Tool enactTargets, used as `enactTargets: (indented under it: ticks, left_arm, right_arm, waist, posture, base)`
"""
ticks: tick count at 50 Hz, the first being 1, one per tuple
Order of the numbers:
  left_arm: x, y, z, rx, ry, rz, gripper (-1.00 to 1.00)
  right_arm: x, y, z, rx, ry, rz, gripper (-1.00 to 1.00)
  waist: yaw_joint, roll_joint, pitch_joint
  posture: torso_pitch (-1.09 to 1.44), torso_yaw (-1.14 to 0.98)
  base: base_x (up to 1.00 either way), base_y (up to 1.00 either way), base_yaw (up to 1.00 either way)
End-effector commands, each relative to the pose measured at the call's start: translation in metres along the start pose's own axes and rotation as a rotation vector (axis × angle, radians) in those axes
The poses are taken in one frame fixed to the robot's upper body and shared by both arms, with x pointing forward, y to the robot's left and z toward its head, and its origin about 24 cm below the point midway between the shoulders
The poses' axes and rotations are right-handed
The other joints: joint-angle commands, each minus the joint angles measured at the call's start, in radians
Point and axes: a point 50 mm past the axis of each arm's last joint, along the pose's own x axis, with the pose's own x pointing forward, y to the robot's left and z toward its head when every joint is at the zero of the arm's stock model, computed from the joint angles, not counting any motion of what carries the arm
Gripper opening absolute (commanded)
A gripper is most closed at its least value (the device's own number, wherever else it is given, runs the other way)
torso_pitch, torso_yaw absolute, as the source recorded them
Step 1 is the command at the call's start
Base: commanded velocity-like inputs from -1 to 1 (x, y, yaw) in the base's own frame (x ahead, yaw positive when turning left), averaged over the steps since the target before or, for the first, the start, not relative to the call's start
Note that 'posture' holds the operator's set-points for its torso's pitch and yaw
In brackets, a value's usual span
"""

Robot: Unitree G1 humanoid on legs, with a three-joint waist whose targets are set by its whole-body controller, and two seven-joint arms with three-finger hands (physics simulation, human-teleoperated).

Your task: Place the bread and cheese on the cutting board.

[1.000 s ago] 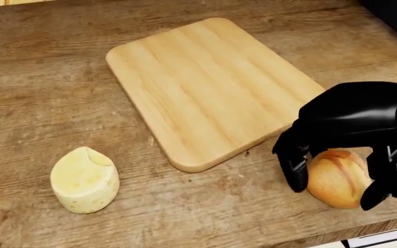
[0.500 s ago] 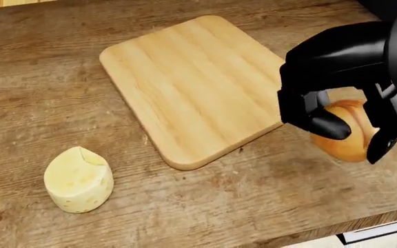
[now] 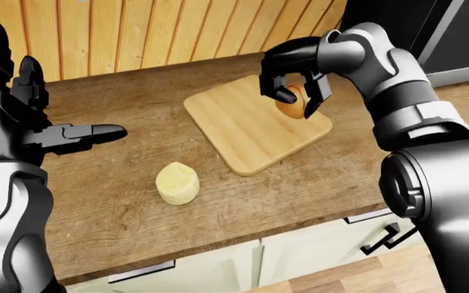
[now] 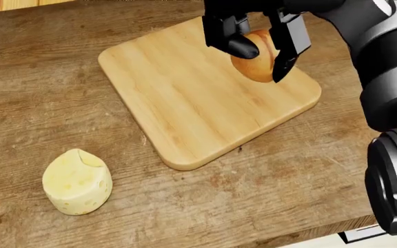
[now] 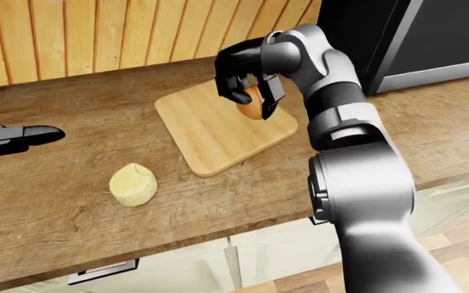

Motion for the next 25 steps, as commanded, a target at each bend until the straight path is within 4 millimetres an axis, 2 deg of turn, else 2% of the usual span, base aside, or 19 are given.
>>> enactTargets:
  ticks: [1,14,25]
  left_arm:
    - [0.0,0.001,0.015,0.011,-0.081,0.007,1.0]
    - [-0.001,0.001,0.014,0.008,-0.077,0.007,1.0]
    - [-0.002,0.002,0.012,0.002,-0.074,0.008,1.0]
  right_arm:
    - [-0.008,-0.024,0.004,-0.043,0.015,-0.113,-1.0]
    - [0.015,-0.013,0.003,0.008,0.11,-0.16,-1.0]
    - [0.014,-0.005,-0.013,0.03,0.254,-0.154,-1.0]
  waist:
    - [-0.001,0.004,-0.028]
    - [0.008,0.001,-0.026]
    - [0.017,-0.005,-0.027]
  posture:
    - [0.0,0.0]
    - [0.0,0.0]
    - [0.0,0.0]
  base:
    - [0.0,0.0,0.0]
    - [0.0,0.0,0.0]
    - [0.0,0.0,0.0]
